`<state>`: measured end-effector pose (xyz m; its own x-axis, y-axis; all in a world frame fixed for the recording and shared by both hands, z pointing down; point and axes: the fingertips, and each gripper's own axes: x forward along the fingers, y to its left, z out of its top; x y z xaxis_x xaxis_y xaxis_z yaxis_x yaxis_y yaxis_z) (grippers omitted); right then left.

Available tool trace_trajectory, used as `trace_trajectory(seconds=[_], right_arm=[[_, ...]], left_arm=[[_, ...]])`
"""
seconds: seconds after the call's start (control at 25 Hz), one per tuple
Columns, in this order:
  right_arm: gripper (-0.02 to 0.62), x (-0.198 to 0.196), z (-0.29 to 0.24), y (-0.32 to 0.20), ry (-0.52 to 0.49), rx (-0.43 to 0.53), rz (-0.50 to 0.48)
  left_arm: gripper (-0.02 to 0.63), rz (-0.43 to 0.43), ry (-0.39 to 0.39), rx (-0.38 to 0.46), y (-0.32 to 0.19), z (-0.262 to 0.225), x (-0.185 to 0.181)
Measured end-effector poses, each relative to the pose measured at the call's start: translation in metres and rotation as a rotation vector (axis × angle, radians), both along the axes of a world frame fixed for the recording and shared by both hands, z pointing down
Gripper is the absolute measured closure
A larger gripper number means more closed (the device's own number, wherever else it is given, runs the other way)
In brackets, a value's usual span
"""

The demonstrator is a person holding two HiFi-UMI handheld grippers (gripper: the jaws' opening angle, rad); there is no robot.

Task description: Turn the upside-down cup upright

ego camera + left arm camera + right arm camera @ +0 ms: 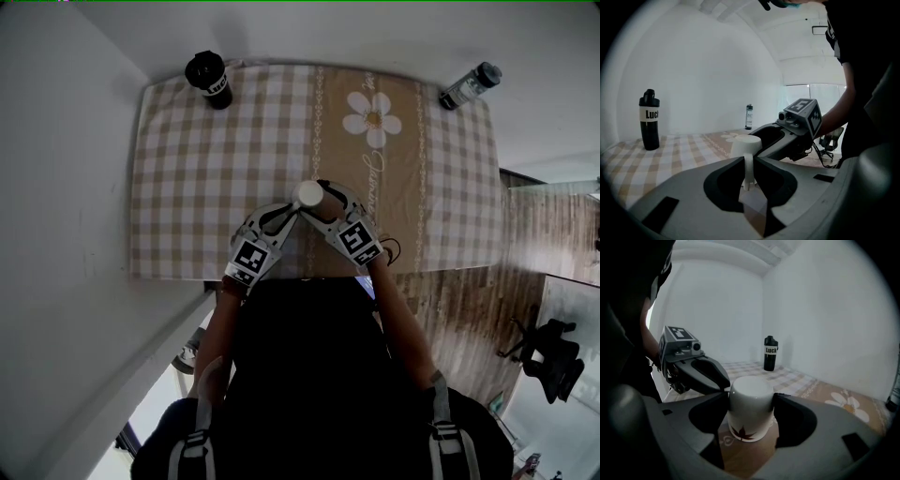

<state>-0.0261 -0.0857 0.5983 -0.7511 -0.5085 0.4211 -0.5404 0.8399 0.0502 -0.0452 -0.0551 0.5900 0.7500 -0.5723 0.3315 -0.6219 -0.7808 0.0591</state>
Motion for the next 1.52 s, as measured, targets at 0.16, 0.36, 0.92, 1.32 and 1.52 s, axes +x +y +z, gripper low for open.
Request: trace_trajectory(seconds=[0.16,0.36,0.92,1.32,1.52], right_arm=[[0.279,0.0,0.003,0.001,0.012,0.008,0.002],[0.279,0.001,0.005,0.004,0.036,0.012,-0.004],[0.305,0.013,0.012,0.01,0.052,-0.003,0.003],[0.321,0.025,-0.016,0.015,0.04,0.032,0.096],[0.403,0.031,-0.085,0.011,-0.151,0.148,0.29]], left_arm=[[0.538,0.0,-0.006,-0.005,0.001,0.003,-0.001],[0.533,-0.011,0.012,0.009,0.002,0.002,-0.002],[0.531,-0.044,-0.061,0.03,0.004,0.018,-0.005],[0.518,-0.035,0.019,0.085,0.016,-0.007,-0.016],[0.52,-0.14,0.157,0.116,0.005,-0.081,-0.027]])
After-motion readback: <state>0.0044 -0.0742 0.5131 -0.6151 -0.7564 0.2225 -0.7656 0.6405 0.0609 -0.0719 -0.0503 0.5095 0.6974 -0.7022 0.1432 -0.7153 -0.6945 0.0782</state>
